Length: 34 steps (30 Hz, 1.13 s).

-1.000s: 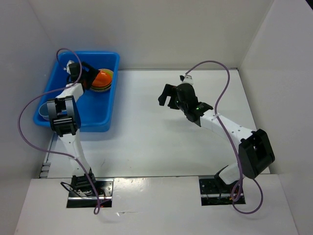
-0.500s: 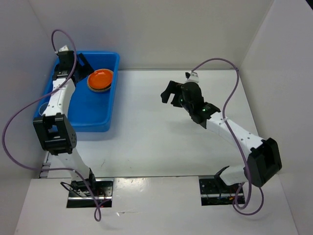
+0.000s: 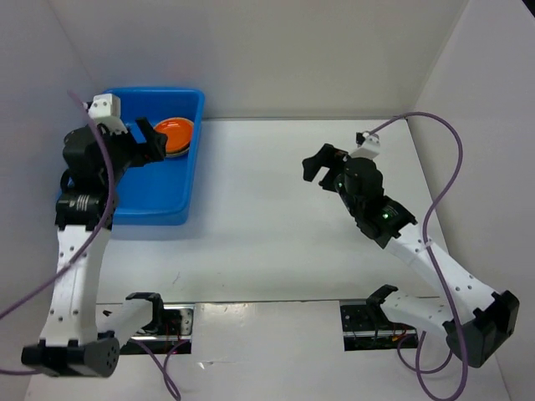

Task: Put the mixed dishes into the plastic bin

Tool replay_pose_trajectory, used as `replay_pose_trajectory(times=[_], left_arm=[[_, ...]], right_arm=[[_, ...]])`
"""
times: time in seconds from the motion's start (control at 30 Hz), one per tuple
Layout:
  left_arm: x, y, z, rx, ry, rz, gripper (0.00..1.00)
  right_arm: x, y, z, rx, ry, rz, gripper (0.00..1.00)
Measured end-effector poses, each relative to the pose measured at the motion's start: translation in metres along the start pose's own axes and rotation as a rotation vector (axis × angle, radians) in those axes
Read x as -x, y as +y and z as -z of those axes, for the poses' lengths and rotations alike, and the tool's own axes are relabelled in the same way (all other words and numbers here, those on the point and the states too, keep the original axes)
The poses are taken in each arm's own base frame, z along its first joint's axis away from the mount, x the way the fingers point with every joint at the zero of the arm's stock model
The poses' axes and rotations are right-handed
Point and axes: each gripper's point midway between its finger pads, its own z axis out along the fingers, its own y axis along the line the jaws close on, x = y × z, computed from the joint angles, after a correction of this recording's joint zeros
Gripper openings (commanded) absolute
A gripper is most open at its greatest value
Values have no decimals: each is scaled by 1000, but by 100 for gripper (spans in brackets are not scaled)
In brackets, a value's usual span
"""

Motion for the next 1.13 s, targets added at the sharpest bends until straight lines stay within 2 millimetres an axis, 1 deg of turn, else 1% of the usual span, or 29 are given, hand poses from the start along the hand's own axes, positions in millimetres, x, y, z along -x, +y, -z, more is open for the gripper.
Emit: replay_pose_trajectory(times=[0.07,0.13,0.2,0.23,0.3,0.4,0.5,0.57,0.67,0.73,1.0,1.13], left_arm=[[10,-11,27,-50,-58,-28,100],[13,-18,45,-91,-90,-44,100],[10,-25,58,-132,-109,-63,100],[6,-27,60,-150,-104,-68,100],[-10,-29,56,-181,-67,-79,100],[-42,-27,44,-202,29,-78,100],[-68,-22,34,-200,114,-77,100],[-76,-20,34,-199,139,-80,100],[-74,-22,36,-206,131,-84,100],[-72,-23,38,-211,121,-86,100],[-59,-34,45,-266,47,-93,100],[-59,-34,44,-271,41,-92,100]], right_arm=[[3,-6,10,-10,-17,-3,100],[8,-13,24,-9,-45,-14,100],[16,-15,38,9,-84,-34,100],[18,-17,45,17,-100,-44,100],[21,-20,56,33,-125,-66,100],[19,-24,63,41,-136,-84,100],[13,-27,61,37,-129,-100,100],[5,-31,58,25,-111,-102,100],[-8,-35,50,4,-77,-105,100],[-13,-37,47,-4,-65,-103,100],[-14,-37,45,-6,-63,-105,100],[-15,-37,44,-10,-59,-102,100]])
